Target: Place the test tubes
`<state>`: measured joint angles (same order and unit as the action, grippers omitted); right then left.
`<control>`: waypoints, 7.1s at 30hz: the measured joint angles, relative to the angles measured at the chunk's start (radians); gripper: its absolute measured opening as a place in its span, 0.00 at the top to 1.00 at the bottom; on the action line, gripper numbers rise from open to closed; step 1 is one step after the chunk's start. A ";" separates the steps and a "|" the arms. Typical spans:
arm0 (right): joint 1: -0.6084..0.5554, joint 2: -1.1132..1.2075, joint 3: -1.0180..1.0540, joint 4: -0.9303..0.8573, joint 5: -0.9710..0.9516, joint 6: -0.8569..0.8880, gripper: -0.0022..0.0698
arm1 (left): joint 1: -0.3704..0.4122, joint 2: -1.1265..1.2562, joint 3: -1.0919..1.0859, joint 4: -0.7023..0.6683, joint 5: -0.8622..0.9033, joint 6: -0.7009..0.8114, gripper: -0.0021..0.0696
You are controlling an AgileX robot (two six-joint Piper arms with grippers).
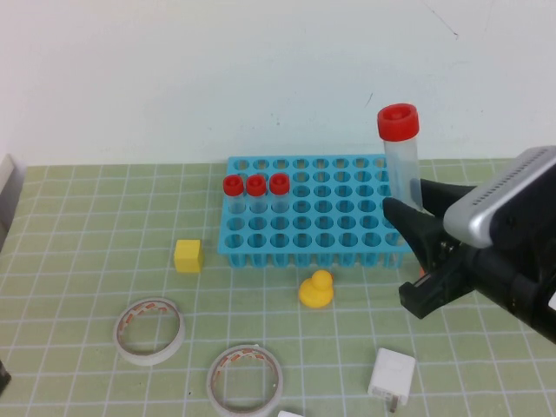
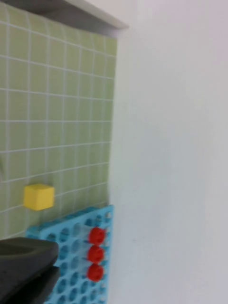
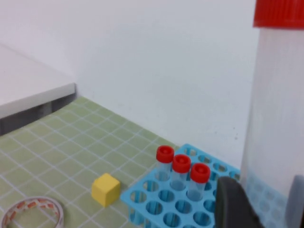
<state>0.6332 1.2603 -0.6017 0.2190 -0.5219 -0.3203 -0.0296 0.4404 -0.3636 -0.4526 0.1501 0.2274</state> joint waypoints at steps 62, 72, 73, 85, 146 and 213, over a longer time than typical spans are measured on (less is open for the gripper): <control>0.002 0.083 0.000 -0.289 -0.171 0.348 0.64 | -0.918 0.748 -0.368 0.212 -0.692 -0.218 0.42; 0.002 0.083 0.007 -0.493 -0.228 0.368 0.64 | -0.918 0.748 -0.368 0.083 -0.715 -0.170 0.22; 0.002 0.083 0.013 -0.506 -0.231 0.368 0.64 | -0.918 0.748 -0.368 0.055 -0.728 -0.148 0.22; 0.002 0.083 0.039 -0.649 -0.257 0.368 0.64 | -0.918 0.748 -0.368 -0.066 -0.686 -0.060 0.64; 0.004 -0.276 0.211 -1.532 0.337 1.508 0.97 | -0.472 1.574 -0.922 0.604 -0.803 -0.584 0.63; 0.004 -0.276 0.239 -1.625 0.332 1.567 0.97 | -0.428 1.906 -1.104 0.574 -0.894 -0.489 0.50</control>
<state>0.6372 0.9848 -0.3625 -1.4061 -0.1898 1.2469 -0.4571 2.3469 -1.4678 0.1212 -0.7441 -0.2619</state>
